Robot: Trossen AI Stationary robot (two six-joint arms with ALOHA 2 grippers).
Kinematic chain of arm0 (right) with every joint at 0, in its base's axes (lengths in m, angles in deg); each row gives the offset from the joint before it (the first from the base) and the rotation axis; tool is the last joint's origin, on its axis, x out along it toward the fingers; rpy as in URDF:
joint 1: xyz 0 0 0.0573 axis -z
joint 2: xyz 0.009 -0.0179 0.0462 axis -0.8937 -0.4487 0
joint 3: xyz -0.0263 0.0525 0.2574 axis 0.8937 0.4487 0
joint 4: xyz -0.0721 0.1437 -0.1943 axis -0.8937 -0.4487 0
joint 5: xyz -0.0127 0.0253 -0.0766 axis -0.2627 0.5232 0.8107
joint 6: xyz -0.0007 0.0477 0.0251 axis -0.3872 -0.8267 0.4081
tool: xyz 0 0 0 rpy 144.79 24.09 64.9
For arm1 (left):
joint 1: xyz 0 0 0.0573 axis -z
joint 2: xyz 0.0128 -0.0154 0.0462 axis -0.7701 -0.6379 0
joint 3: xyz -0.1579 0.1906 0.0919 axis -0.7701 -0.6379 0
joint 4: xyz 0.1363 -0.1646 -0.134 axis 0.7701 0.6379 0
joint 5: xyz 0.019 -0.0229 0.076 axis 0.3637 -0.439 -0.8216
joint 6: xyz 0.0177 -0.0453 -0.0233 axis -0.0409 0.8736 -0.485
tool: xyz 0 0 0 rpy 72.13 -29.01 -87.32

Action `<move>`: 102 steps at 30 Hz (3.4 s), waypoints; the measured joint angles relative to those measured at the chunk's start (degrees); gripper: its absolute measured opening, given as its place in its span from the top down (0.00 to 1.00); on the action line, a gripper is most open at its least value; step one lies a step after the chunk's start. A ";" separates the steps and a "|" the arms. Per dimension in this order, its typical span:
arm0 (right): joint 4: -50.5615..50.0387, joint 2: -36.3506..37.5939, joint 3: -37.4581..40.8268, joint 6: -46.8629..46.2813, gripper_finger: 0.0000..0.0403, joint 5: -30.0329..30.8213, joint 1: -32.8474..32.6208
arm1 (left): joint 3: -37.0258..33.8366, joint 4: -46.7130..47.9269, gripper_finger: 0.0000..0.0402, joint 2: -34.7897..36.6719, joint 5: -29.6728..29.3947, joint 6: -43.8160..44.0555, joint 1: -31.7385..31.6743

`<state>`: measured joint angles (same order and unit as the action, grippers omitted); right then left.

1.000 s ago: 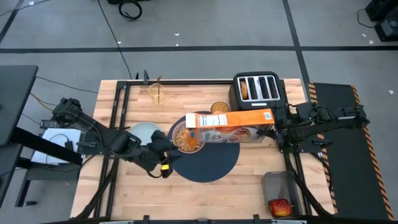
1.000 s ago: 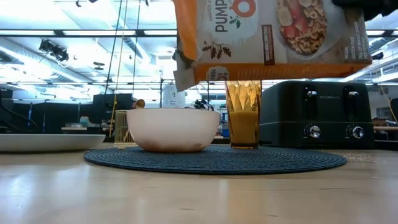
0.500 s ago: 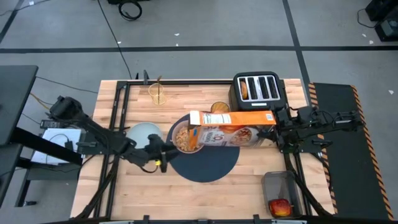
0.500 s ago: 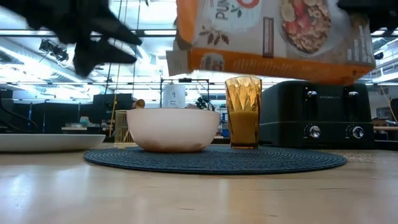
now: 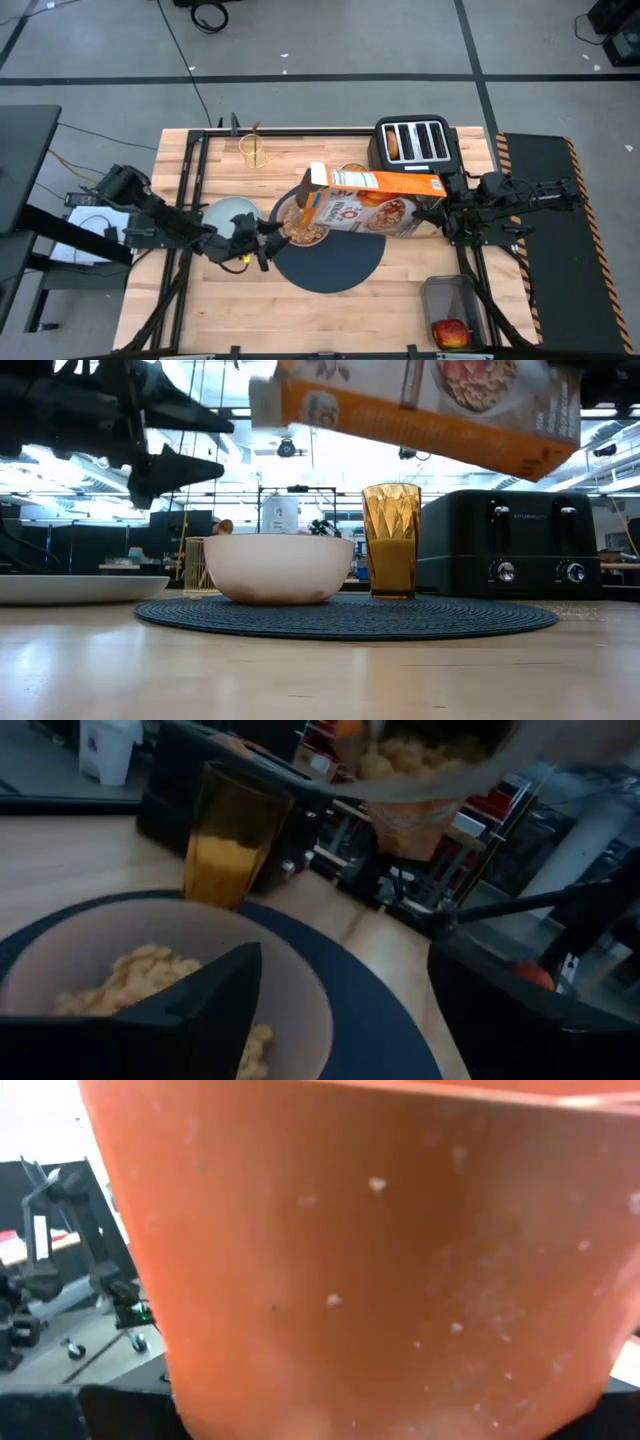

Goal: Arrange a breakfast setting
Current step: Pour the cereal from the orange cereal box into the light orange bowl

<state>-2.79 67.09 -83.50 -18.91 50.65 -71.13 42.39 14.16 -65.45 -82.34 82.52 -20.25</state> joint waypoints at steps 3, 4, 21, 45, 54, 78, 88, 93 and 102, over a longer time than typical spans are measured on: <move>3.11 0.00 1.59 -0.81 0.28 0.00 -0.01 | 3.30 -0.02 0.24 -3.25 -0.02 -3.38 -1.25; 4.02 -0.02 2.12 -0.82 0.28 0.00 -0.01 | 4.75 -0.01 0.23 -4.68 0.00 -4.40 -1.77; 36.81 -0.12 13.51 -0.94 0.28 0.08 0.00 | 24.28 -22.08 0.22 -22.54 15.05 -31.00 -10.41; 67.01 -0.19 14.32 11.27 0.28 -3.01 0.00 | 64.91 12.01 0.22 -23.04 37.38 -31.42 -24.70; 67.61 -1.53 14.35 11.33 0.28 -3.08 0.00 | 76.57 22.26 0.22 -25.91 40.94 -29.76 -25.88; 66.93 -8.13 14.25 13.98 0.25 1.48 0.04 | 89.80 27.39 0.35 -33.42 44.28 -28.30 -27.77; 66.54 -7.90 14.35 13.64 0.17 1.77 0.04 | 89.85 28.90 0.49 -32.94 44.35 -30.14 -27.70; 63.26 -7.94 14.37 12.54 0.09 2.33 0.00 | 89.65 32.56 0.49 -30.49 44.24 -33.48 -27.62; 59.43 -8.37 14.43 12.21 0.01 1.99 -0.02 | 89.68 39.51 0.49 -23.30 39.18 -38.37 -27.59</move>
<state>56.64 58.72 -69.06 -6.70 52.64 -71.15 132.06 53.67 -88.76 -43.17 44.15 -47.84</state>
